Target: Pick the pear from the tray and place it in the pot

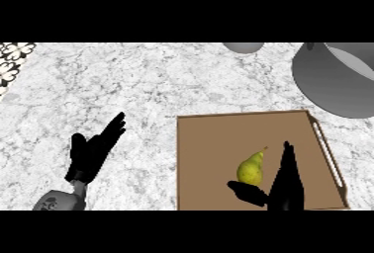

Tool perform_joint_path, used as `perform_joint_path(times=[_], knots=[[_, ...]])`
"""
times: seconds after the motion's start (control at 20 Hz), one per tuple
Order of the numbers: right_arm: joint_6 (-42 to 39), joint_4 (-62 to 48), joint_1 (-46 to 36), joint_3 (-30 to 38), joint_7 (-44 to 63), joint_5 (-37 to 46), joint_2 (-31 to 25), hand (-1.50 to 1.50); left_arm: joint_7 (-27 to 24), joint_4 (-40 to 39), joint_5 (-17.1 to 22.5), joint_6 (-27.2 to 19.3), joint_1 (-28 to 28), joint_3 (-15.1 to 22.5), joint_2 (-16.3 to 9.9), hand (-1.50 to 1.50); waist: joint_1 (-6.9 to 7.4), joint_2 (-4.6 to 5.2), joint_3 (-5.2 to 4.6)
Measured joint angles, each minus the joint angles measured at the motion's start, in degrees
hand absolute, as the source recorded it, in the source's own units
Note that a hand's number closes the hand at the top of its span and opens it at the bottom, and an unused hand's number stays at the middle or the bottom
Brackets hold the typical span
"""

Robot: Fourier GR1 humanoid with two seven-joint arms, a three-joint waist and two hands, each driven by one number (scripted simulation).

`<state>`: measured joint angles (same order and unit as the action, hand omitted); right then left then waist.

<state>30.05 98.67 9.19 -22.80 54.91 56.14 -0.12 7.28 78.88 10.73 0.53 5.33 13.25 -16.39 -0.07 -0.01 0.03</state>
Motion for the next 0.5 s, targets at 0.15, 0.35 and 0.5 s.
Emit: perform_joint_path(times=[0.15, 0.35, 0.5], knots=[[0.17, -2.18, 0.39, -0.41, -1.88, -0.16, -0.76, 1.5, 0.28, 0.83, -0.31, 0.57, -0.77, -0.14, 0.25, 0.0, 0.07, -0.27, -0.25], [3.46, -3.56, 1.75, -0.25, -7.99, -2.85, -1.61, 1.5, -0.05, -0.53, -1.83, 0.62, 0.08, -0.54, 2.01, 0.0, -0.01, -0.69, -0.68], [7.72, -5.38, 2.63, -0.13, -13.03, -5.24, -1.35, 1.5, -0.28, -0.69, -2.32, 0.87, -0.27, -0.89, 2.53, 0.0, -0.04, -0.89, -0.94]])
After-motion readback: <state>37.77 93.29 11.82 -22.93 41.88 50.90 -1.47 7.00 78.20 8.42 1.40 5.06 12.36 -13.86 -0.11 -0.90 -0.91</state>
